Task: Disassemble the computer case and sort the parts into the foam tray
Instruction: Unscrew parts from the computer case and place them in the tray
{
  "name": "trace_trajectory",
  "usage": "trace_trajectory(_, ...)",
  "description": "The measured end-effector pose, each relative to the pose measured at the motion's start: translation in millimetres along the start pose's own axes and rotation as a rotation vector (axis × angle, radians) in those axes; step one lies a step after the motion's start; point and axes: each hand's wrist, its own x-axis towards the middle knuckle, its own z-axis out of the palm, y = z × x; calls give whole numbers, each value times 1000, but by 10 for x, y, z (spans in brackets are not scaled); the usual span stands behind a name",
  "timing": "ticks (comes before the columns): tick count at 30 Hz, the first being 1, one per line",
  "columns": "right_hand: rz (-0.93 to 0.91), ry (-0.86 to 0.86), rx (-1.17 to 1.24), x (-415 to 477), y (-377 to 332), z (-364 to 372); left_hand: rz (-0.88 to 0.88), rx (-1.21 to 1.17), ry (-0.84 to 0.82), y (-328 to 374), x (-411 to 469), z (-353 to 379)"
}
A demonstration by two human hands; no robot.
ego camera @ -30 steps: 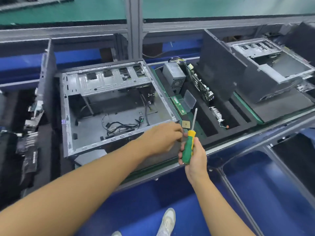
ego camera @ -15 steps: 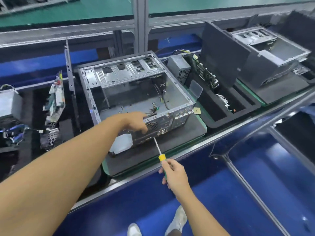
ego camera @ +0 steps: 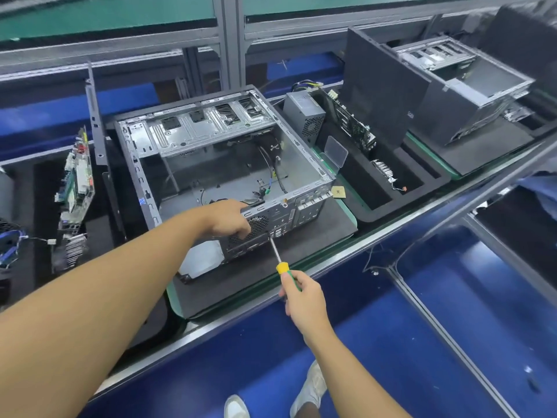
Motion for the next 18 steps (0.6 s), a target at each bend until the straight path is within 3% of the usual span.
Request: trace_trajectory(18, 27, -17, -6, -6, -13, -18, 18, 19, 7, -12, -9, -5)
